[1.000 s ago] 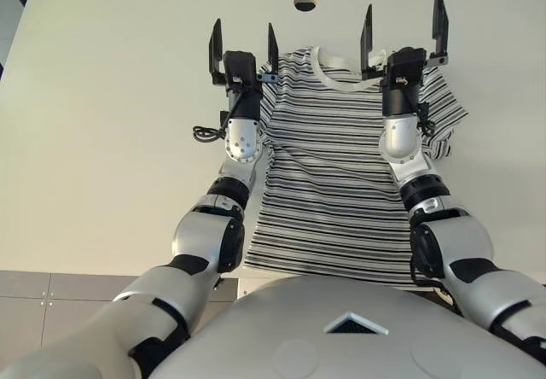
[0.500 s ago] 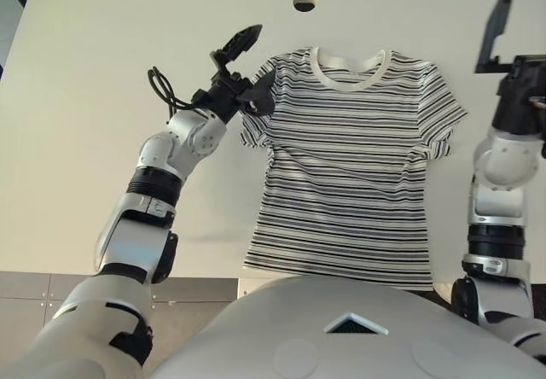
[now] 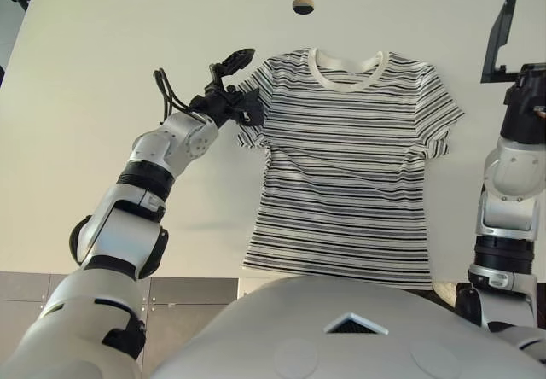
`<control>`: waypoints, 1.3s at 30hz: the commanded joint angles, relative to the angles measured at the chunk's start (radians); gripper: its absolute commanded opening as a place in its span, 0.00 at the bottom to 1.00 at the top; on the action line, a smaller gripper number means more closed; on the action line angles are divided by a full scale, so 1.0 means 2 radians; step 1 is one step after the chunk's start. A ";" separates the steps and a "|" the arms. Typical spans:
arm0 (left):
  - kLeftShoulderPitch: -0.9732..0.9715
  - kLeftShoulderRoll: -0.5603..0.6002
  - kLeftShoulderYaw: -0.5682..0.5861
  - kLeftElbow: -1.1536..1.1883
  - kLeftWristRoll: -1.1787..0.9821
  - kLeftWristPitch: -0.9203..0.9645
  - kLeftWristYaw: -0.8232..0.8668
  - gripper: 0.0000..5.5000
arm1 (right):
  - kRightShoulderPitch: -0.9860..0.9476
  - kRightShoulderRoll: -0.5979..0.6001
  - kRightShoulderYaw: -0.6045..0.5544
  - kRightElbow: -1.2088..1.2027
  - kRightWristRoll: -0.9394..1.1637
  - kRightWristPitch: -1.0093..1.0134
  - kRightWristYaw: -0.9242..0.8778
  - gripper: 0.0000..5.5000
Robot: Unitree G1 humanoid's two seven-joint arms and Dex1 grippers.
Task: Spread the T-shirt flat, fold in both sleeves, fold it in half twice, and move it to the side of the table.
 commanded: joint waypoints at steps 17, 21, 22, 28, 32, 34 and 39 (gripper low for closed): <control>0.124 0.073 0.166 -0.266 -0.058 0.078 0.109 0.82 | 0.011 0.016 0.030 0.001 -0.015 0.004 0.017 0.87; 0.143 0.122 0.141 -0.208 -0.008 0.109 0.066 0.82 | 0.006 0.015 0.033 0.002 -0.017 0.007 0.018 0.87; 0.142 0.129 0.128 -0.192 0.003 0.110 0.050 0.82 | 0.005 0.015 0.033 0.002 -0.018 0.007 0.019 0.87; 0.100 0.125 0.057 -0.107 0.010 0.082 -0.060 0.82 | 0.002 0.011 0.031 -0.004 -0.023 0.005 0.020 0.87; 0.077 0.127 0.016 -0.076 0.019 0.048 -0.094 0.82 | 0.007 0.011 0.027 -0.006 -0.024 0.006 0.020 0.87; 0.077 0.126 -0.008 -0.084 0.019 0.009 -0.110 0.82 | 0.006 0.012 0.029 -0.005 -0.025 0.007 0.020 0.87; 0.077 0.117 -0.034 -0.105 0.010 -0.030 -0.120 0.82 | 0.006 0.015 0.031 0.000 -0.026 0.005 0.019 0.87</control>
